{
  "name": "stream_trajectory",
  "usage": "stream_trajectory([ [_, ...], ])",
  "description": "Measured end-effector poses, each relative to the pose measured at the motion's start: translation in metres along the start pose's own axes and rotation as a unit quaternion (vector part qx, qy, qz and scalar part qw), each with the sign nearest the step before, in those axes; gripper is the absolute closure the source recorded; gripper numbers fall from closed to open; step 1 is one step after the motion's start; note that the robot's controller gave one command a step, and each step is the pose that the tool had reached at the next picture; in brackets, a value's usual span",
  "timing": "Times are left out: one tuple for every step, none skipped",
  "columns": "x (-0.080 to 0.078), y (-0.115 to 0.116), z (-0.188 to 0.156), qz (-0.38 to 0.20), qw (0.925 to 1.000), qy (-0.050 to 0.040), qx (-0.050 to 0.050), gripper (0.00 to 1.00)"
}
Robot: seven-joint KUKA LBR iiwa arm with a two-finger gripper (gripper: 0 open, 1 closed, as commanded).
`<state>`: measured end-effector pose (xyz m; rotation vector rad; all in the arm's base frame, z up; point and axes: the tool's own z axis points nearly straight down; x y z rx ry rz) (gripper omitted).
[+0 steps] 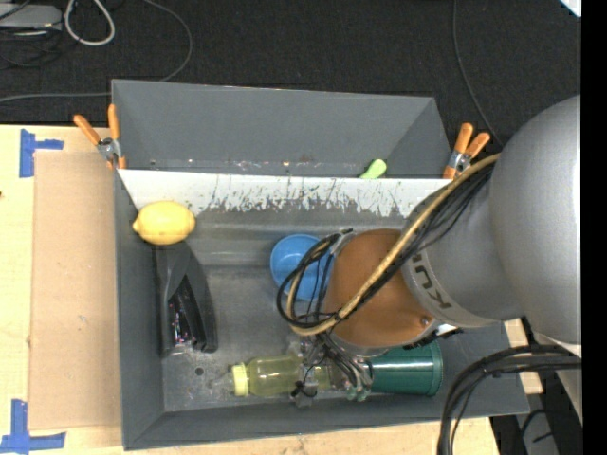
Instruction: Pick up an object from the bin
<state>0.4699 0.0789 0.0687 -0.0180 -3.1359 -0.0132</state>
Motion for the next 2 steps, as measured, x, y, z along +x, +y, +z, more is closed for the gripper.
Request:
stream_trajectory([
  [-0.0033, -0.0094, -0.0002, 0.012, 0.9999, 0.0000, 0.000, 1.00],
  [-0.0032, -0.0091, -0.0002, 0.012, 0.9999, 0.0002, 0.000, 1.00],
])
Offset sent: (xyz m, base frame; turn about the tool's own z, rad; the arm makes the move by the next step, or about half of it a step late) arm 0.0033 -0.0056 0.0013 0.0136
